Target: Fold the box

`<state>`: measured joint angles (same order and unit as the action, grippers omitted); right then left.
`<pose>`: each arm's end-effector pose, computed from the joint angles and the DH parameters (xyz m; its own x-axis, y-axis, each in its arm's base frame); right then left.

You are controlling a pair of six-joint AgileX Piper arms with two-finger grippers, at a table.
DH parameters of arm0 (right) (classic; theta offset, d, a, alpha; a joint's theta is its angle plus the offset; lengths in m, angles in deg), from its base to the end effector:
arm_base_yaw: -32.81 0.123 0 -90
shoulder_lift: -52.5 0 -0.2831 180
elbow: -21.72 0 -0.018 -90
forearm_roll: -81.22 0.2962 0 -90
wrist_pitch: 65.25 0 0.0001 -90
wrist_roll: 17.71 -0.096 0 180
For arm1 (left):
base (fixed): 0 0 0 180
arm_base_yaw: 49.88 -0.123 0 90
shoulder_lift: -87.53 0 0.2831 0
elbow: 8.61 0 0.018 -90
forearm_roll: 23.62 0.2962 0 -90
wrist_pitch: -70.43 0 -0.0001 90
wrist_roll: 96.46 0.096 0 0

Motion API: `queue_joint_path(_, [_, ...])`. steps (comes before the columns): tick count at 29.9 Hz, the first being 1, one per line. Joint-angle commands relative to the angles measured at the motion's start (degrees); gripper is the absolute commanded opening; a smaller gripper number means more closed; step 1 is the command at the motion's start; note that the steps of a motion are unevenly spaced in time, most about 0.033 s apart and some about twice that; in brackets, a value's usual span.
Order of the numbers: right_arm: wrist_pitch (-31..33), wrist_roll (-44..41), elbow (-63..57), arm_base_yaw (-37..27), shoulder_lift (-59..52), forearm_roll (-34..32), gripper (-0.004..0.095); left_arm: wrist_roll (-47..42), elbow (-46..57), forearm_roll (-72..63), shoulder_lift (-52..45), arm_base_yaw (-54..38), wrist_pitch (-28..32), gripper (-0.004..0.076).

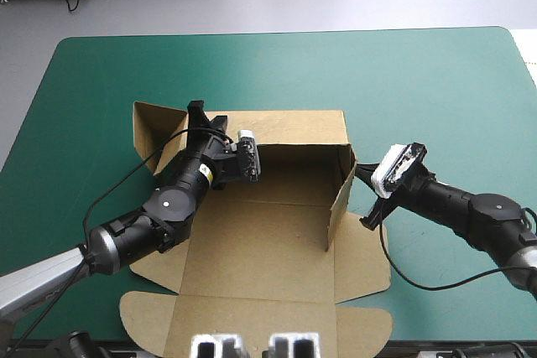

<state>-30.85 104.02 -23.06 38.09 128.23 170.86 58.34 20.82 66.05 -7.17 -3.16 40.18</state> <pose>0.2565 0.0782 0.2220 -0.1333 -0.4535 -0.8813 -0.7446 0.6326 -0.2129 0.2605 -0.2060 0.2627 0.1600 0.9666 -0.2001 0.3969 0.1226 0.9096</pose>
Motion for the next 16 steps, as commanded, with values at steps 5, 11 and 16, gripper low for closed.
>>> queue_joint_path(5, [8.36, -6.59, 1.07, 0.0, -1.49, -1.13, 0.0147, -1.45, -0.65, -1.89, -0.57, 0.63, 2.63, 0.0009])
queue_joint_path(11, [8.38, -10.64, 1.07, 0.0, -3.29, -4.88, 0.0559, -1.45, -0.65, -1.89, -0.57, 0.63, 2.26, 0.0009])
queue_joint_path(16, [9.53, -14.52, 1.18, 0.0, -5.38, -9.49, 0.063, -1.45, -0.89, -4.64, -0.57, 0.63, 1.07, 0.0009])
